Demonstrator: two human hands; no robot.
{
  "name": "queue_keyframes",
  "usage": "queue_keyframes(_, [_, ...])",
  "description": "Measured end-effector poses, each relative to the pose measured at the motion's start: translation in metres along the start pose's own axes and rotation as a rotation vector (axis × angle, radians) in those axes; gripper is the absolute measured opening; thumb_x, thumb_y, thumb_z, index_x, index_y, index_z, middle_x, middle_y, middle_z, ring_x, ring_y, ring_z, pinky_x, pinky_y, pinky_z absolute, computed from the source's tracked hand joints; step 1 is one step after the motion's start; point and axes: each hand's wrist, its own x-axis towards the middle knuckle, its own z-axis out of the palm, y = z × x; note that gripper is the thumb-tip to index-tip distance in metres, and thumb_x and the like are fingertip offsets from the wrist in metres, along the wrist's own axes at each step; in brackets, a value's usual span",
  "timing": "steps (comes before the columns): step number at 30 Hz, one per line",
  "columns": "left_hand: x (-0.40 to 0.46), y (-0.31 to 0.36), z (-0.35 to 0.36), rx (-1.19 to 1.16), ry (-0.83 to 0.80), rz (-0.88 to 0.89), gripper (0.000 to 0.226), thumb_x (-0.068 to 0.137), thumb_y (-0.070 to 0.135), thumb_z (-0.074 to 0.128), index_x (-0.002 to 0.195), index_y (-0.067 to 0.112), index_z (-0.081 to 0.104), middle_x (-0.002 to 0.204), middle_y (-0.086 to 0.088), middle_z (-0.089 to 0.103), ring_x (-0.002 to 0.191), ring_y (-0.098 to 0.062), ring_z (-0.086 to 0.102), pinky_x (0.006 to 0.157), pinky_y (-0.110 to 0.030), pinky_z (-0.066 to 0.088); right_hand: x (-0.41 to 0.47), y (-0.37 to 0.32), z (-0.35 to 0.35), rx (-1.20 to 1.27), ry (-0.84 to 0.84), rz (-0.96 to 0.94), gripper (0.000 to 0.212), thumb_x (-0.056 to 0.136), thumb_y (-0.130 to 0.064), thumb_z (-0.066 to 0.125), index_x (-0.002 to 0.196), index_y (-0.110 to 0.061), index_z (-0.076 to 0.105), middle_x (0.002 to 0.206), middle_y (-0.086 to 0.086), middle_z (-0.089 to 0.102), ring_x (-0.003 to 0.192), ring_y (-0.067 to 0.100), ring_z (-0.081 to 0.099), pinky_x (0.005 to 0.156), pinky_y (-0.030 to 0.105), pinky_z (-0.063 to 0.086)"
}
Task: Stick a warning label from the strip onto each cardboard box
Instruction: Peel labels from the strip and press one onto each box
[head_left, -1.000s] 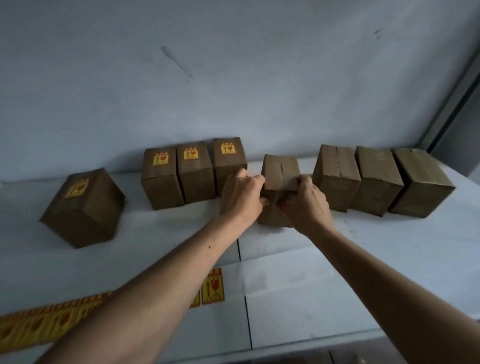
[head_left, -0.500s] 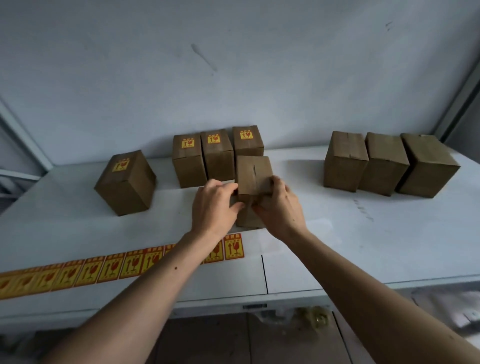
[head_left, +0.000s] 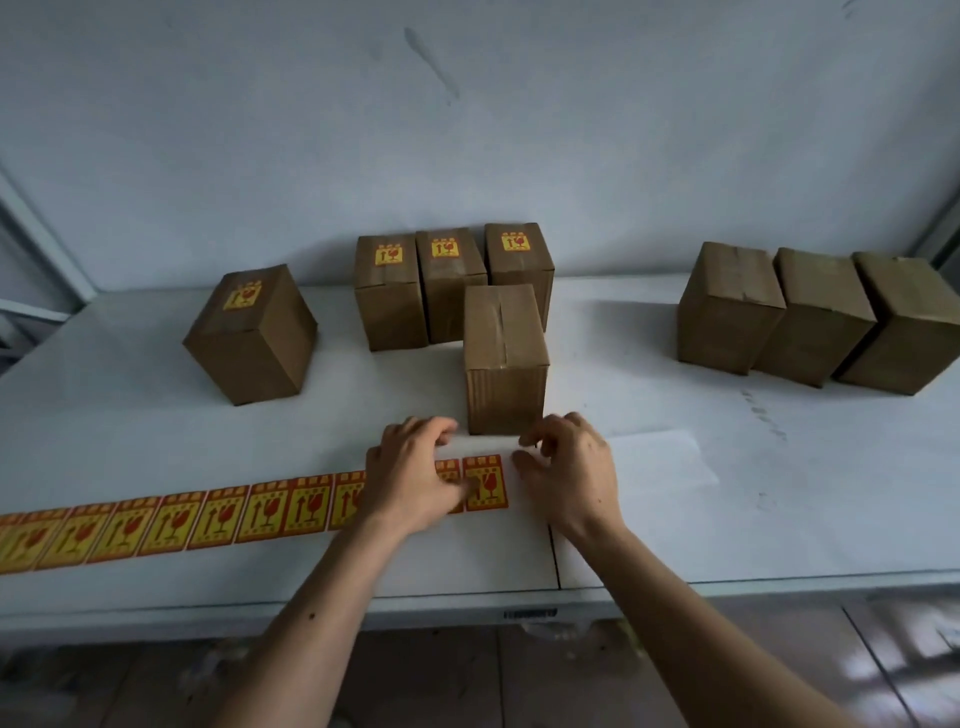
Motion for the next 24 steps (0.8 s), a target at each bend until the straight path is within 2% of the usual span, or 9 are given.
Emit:
queue_keyframes(2, [-0.0001, -0.0021, 0.0009, -0.043, 0.002, 0.005, 0.055, 0.072, 0.031, 0.079, 0.123, 0.026, 0.058, 0.112, 0.006, 0.057, 0.113, -0.018, 0.051, 0.097, -0.046, 0.044, -0.0029, 0.0038, 0.005, -0.047, -0.1, -0.036, 0.017, 0.082, -0.027, 0.068, 0.094, -0.018, 0.075, 0.097, 0.004, 0.065, 0.092, 0.023, 0.059, 0.079, 0.034, 0.05])
queue_keyframes(6, [0.0007, -0.0005, -0.0015, 0.015, 0.0, 0.009, 0.042, 0.074, 0.038, 0.078, 0.113, 0.028, 0.065, 0.105, 0.008, 0.058, 0.107, -0.017, 0.051, 0.094, -0.043, 0.043, -0.0015, 0.0049, 0.0087, -0.081, -0.121, -0.09, 0.023, 0.083, -0.031, 0.066, 0.101, -0.02, 0.075, 0.1, 0.004, 0.066, 0.095, 0.022, 0.056, 0.083, 0.034, 0.048])
queue_keyframes(12, [0.002, 0.0033, -0.0005, 0.061, -0.051, -0.051, 0.025, 0.077, 0.039, 0.075, 0.096, 0.033, 0.059, 0.113, 0.004, 0.052, 0.113, -0.02, 0.045, 0.098, -0.041, 0.035, -0.0025, 0.0025, 0.0103, -0.082, -0.135, -0.11, 0.024, 0.084, -0.03, 0.064, 0.106, -0.025, 0.072, 0.103, 0.001, 0.063, 0.097, 0.019, 0.053, 0.081, 0.032, 0.046])
queue_keyframes(15, [0.0034, 0.0046, -0.0019, -0.045, -0.071, -0.062, 0.017, 0.081, 0.036, 0.072, 0.086, 0.032, 0.056, 0.1, 0.011, 0.06, 0.106, -0.019, 0.054, 0.099, -0.046, 0.039, -0.0034, 0.0019, 0.0102, -0.074, -0.14, -0.123, 0.025, 0.084, -0.031, 0.065, 0.107, -0.025, 0.071, 0.105, 0.0, 0.062, 0.098, 0.017, 0.052, 0.081, 0.032, 0.047])
queue_keyframes(18, [0.0045, 0.0042, -0.0033, -0.173, -0.099, -0.079, 0.016, 0.084, 0.03, 0.07, 0.086, 0.03, 0.054, 0.09, 0.014, 0.066, 0.094, -0.014, 0.061, 0.097, -0.05, 0.042, -0.0045, 0.0012, 0.0091, -0.061, -0.125, -0.126, 0.024, 0.084, -0.029, 0.065, 0.106, -0.024, 0.072, 0.102, -0.001, 0.063, 0.095, 0.017, 0.053, 0.08, 0.034, 0.051])
queue_keyframes(22, [0.0032, 0.0059, -0.0037, -0.199, -0.061, -0.073, 0.013, 0.09, 0.027, 0.064, 0.093, 0.03, 0.052, 0.092, 0.013, 0.067, 0.094, -0.014, 0.06, 0.098, -0.049, 0.04, -0.0047, 0.0016, 0.0076, -0.031, -0.11, -0.138, 0.024, 0.084, -0.028, 0.065, 0.107, -0.021, 0.071, 0.104, -0.001, 0.066, 0.094, 0.016, 0.057, 0.079, 0.033, 0.054])
queue_keyframes(24, [0.0034, 0.0064, -0.0035, -0.232, -0.05, -0.079, 0.012, 0.092, 0.024, 0.061, 0.091, 0.031, 0.051, 0.093, 0.012, 0.068, 0.096, -0.015, 0.06, 0.099, -0.05, 0.039, -0.004, 0.0026, 0.0069, -0.016, -0.106, -0.138, 0.025, 0.084, -0.028, 0.067, 0.107, -0.02, 0.071, 0.105, 0.0, 0.067, 0.094, 0.016, 0.058, 0.079, 0.032, 0.054])
